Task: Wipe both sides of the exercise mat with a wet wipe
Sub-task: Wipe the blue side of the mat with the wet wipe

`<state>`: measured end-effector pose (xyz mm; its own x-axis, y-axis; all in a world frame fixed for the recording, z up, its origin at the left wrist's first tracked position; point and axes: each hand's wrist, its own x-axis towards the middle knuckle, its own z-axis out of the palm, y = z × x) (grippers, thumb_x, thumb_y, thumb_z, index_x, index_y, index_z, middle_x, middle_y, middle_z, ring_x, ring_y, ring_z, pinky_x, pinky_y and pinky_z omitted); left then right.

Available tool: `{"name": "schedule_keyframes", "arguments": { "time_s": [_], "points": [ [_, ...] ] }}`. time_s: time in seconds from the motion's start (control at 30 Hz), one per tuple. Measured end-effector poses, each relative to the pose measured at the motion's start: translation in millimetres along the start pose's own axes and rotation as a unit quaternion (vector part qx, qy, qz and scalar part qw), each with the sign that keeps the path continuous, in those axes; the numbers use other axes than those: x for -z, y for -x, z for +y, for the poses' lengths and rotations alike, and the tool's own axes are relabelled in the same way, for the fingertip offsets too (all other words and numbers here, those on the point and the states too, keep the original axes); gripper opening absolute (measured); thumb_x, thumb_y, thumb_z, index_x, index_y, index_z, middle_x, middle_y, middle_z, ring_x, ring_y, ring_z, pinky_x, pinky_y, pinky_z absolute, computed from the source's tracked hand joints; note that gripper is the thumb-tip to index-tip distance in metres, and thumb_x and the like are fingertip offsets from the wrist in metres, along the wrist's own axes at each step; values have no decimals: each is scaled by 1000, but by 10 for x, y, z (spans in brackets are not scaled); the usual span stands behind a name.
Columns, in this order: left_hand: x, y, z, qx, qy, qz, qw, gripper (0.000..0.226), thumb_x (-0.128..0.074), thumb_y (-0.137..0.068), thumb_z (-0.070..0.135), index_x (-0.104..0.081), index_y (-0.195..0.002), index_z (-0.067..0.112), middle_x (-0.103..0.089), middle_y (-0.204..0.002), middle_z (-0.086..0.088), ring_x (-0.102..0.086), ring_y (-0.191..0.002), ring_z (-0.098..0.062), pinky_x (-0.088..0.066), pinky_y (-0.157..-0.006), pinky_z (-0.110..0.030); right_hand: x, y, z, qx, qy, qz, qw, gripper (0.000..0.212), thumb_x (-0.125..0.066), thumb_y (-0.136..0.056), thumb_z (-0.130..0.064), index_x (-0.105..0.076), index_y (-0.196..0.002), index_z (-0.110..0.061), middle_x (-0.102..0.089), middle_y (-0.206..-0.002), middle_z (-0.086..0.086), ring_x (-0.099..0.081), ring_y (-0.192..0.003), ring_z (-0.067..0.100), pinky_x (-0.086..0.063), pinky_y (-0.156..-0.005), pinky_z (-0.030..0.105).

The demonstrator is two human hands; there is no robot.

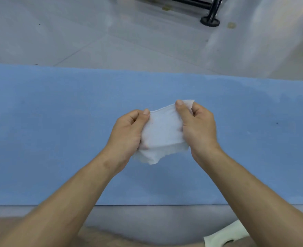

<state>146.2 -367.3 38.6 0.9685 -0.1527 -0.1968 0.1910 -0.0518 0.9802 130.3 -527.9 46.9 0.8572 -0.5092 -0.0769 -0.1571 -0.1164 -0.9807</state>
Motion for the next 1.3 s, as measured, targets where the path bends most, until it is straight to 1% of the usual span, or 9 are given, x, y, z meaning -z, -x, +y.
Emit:
{"name": "schedule_keyframes", "arguments": {
  "time_s": [0.23,0.37,0.47,0.63,0.77,0.93,1.03,1.17,1.3],
  "points": [
    [211,-94,92,21,4,-19,1000,37,-76,-80,44,-58,-77,13,-55,-74,-4,-50,-68,-18,-41,-64,-32,181,-196,-93,2,-11,102,995,50,-63,-96,-44,-41,-66,-10,-36,-66,-2,-33,-63,15,-30,-62,33],
    [229,-125,67,54,132,-31,989,15,-62,-100,29,-70,-94,18,-75,-100,2,-68,-96,-13,-54,-92,-33,183,-208,-101,-15,-69,103,992,49,-61,-97,-43,-50,-80,2,-45,-74,2,-42,-68,15,-37,-65,33],
    [202,-114,54,66,163,-27,984,23,-50,-107,30,-69,-111,17,-75,-116,2,-70,-111,-14,-57,-92,-35,141,-184,-91,-20,-68,86,994,43,-60,-99,-41,-58,-79,-3,-54,-73,-3,-49,-67,12,-42,-65,32],
    [158,-125,-54,-57,-134,84,986,37,-39,-110,35,-56,-91,8,-57,-80,1,-51,-72,-13,-46,-65,-34,116,-166,-44,-46,-63,46,996,33,-58,-102,-33,-65,-82,-7,-64,-77,0,-58,-71,13,-48,-68,32],
    [112,-109,-39,-32,-91,118,988,36,-40,-110,32,-52,-90,5,-54,-79,5,-48,-71,-9,-40,-68,-30,89,-150,-31,-33,-39,52,997,38,-58,-101,-35,-60,-82,-2,-55,-73,0,-50,-68,13,-42,-66,32],
    [23,-18,125,53,112,64,990,35,-46,-108,36,-61,-106,5,-65,-92,-3,-65,-82,-17,-53,-74,-36,-22,-36,-56,-18,-14,7,1000,44,-53,-103,-40,-63,-89,1,-62,-79,15,-56,-72,15,-46,-69,33],
    [-30,58,209,67,185,-82,977,52,-37,-104,55,-64,-121,14,-67,-93,-8,-65,-73,-24,-54,-63,-32,-100,160,-146,-26,-25,-110,993,47,-49,-103,-50,-70,-94,-10,-72,-84,10,-65,-75,11,-51,-69,29],
    [-51,99,217,68,152,-180,970,77,-22,-91,70,-60,-137,21,-73,-122,-7,-72,-90,-24,-58,-70,-32,-139,281,-148,-13,28,-182,983,31,-61,-96,-52,-70,-96,-23,-75,-86,-6,-73,-85,13,-61,-74,41],
    [-47,87,206,36,99,-121,987,65,-21,-102,63,-63,-134,24,-74,-120,-1,-74,-82,-27,-58,-68,-30,-117,198,-95,-51,-2,-153,987,26,-54,-102,-39,-74,-101,-22,-77,-99,-4,-72,-98,22,-59,-87,52]
  ]
}}
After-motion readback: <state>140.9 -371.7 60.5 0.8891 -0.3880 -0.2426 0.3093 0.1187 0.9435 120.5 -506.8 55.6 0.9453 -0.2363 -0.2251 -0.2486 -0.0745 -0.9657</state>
